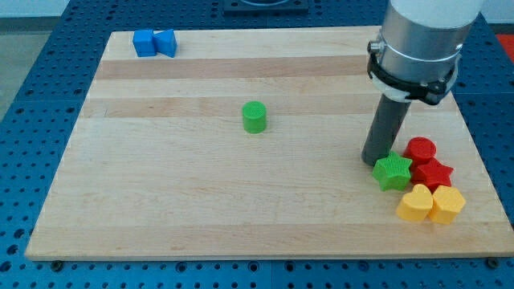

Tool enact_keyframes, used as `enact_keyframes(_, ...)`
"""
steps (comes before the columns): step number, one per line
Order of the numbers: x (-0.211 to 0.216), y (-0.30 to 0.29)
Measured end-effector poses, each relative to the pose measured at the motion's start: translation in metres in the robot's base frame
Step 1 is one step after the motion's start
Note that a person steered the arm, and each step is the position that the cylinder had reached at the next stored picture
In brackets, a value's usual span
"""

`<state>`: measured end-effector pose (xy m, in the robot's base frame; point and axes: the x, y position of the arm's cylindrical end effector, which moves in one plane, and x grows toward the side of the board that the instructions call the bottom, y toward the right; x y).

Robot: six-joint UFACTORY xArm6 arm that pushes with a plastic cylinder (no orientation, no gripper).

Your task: Move the green circle into the green star

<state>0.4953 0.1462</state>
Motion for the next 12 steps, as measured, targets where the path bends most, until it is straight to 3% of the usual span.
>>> enact_keyframes(1, -0.007, -0.002)
enact_keyframes(3, -0.110, -0.041)
enact_keyframes(4, -0.151, -0.079)
enact_keyframes(5, -0.162, -0.134)
enact_keyframes(8, -0.114, -0.238)
enact_keyframes(10, -0.099, -0.228)
enact_keyframes(12, -0.098, -0.179)
